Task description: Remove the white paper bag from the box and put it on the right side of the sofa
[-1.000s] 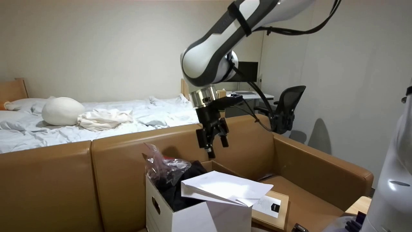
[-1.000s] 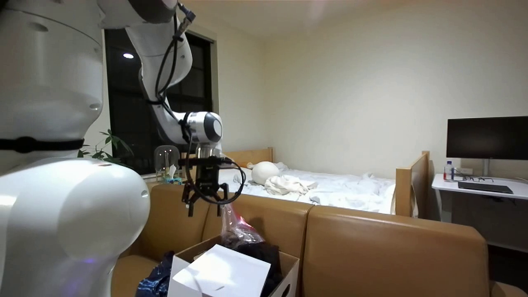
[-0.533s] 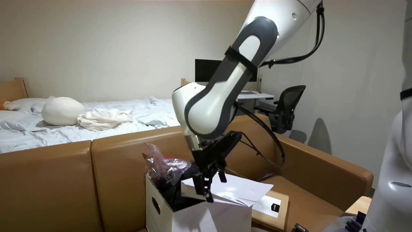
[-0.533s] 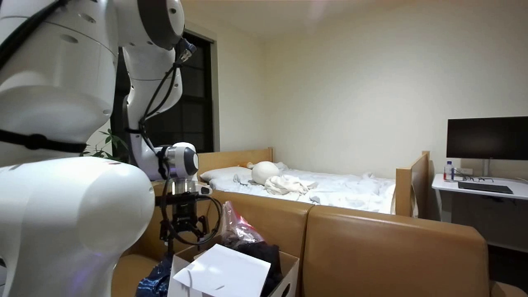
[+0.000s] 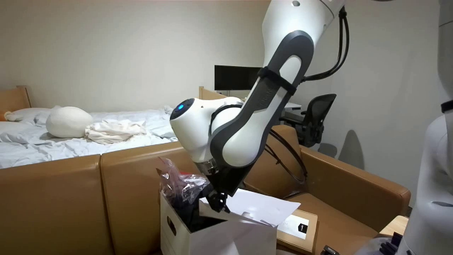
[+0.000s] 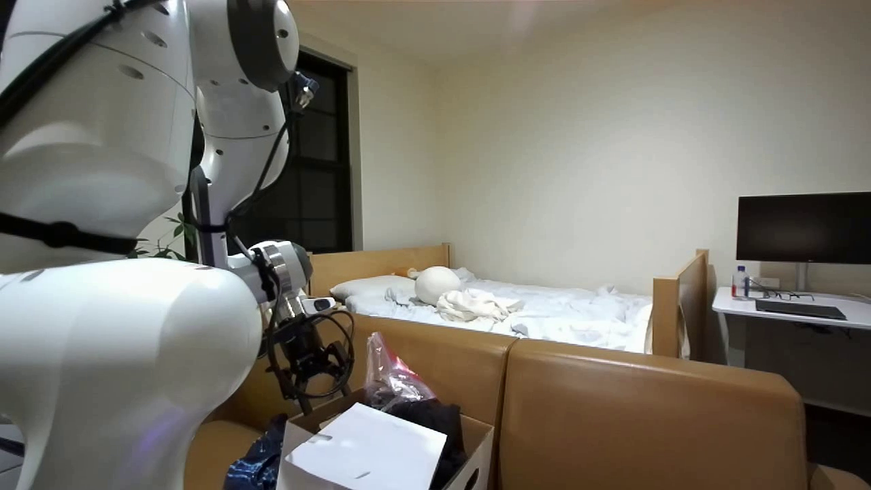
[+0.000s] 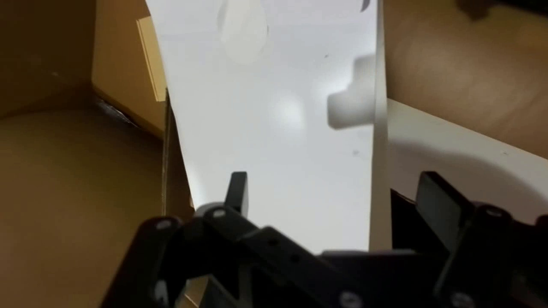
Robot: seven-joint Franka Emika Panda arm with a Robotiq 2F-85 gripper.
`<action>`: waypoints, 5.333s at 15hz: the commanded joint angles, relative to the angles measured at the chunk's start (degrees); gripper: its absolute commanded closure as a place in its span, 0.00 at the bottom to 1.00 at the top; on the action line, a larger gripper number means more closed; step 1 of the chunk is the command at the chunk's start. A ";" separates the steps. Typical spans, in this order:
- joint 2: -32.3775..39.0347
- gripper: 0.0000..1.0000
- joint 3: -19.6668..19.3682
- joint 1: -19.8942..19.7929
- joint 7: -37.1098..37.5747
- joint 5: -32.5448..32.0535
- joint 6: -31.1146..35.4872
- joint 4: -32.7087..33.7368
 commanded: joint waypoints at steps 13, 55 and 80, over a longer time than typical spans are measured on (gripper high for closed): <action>15.29 0.00 -3.75 5.81 11.39 0.74 -7.57 9.38; -19.38 0.94 -8.47 -18.32 -5.28 7.23 -11.62 -2.43; 3.00 0.94 -25.15 -38.16 -44.40 14.83 -48.86 38.53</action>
